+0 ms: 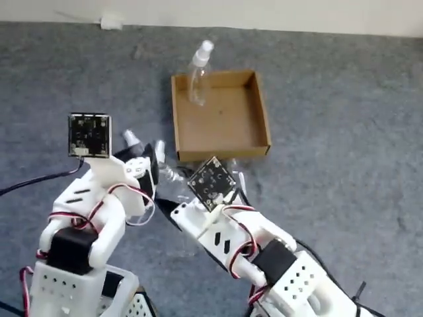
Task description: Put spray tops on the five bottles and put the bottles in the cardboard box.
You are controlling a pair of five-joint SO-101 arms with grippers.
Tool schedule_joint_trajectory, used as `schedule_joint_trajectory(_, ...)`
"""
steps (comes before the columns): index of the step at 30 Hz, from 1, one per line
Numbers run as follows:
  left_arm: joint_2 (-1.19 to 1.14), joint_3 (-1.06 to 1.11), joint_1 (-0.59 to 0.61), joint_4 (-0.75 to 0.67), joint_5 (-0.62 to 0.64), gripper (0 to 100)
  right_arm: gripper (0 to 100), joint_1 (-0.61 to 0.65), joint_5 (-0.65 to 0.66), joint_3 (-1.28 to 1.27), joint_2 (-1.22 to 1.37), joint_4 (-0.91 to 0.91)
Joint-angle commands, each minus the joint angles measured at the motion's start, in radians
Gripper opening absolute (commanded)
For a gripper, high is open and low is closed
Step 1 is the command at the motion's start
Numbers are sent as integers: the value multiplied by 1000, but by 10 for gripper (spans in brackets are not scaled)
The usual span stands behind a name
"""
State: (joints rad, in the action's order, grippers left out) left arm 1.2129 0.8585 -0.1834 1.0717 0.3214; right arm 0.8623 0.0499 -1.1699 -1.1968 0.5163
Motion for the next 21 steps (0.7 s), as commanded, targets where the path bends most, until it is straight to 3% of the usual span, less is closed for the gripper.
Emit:
schedule_joint_trajectory(1,50,-1,-18,-26,-9,4,4,-22,-15,-13,-21,-33)
schedule_joint_trajectory(7,199,-71,82,-77,-81,4,4,-22,-14,-24,-21,-33)
schedule_joint_trajectory(13,194,-116,156,-84,-86,7,4,-25,-14,-25,-21,-33)
schedule_joint_trajectory(17,163,-150,341,-124,-89,13,4,-27,-14,-25,-22,-33)
schedule_joint_trajectory(21,-27,-188,498,-126,-101,101,4,-27,-15,-25,-27,-33)
